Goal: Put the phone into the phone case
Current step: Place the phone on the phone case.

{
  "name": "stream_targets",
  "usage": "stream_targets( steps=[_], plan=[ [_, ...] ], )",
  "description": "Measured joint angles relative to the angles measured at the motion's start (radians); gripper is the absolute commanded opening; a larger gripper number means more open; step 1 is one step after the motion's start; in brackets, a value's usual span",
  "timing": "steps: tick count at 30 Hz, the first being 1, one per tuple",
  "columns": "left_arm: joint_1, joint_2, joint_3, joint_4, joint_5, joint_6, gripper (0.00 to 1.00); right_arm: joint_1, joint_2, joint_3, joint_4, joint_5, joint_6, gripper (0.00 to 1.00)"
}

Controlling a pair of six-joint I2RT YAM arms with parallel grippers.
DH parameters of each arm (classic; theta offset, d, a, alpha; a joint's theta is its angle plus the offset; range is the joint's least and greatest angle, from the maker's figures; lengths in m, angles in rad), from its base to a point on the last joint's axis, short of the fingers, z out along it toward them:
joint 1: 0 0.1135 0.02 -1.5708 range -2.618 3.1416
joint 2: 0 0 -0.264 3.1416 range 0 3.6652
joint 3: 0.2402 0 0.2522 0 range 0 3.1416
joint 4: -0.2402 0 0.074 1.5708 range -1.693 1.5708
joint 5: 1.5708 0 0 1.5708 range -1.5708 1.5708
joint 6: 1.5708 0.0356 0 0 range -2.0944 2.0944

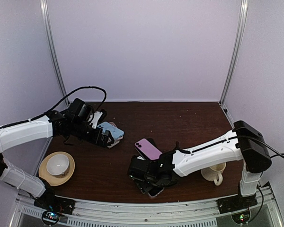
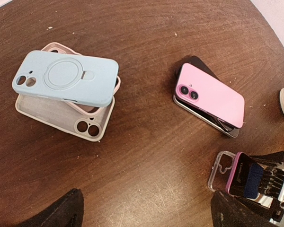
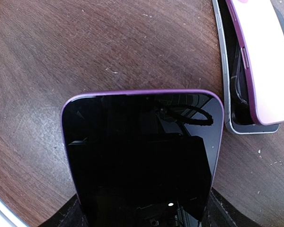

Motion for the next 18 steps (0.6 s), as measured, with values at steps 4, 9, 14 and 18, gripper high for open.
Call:
stream_targets(
  steps=[4, 9, 14, 18],
  plan=[
    [0.000, -0.003, 0.000, 0.000, 0.000, 0.000, 0.98, 0.001, 0.004, 0.008, -0.010, 0.003, -0.001, 0.80],
    [0.000, -0.009, -0.001, 0.000, 0.000, 0.004, 0.97, 0.003, 0.008, 0.014, -0.022, 0.012, 0.000, 0.84],
    [0.000, -0.011, -0.001, 0.001, 0.000, 0.007, 0.98, 0.005, 0.008, 0.019, -0.039, 0.030, -0.001, 0.85],
    [0.000, -0.011, -0.001, 0.002, 0.000, 0.007, 0.98, 0.005, 0.009, 0.027, -0.055, 0.030, -0.007, 0.83]
  ],
)
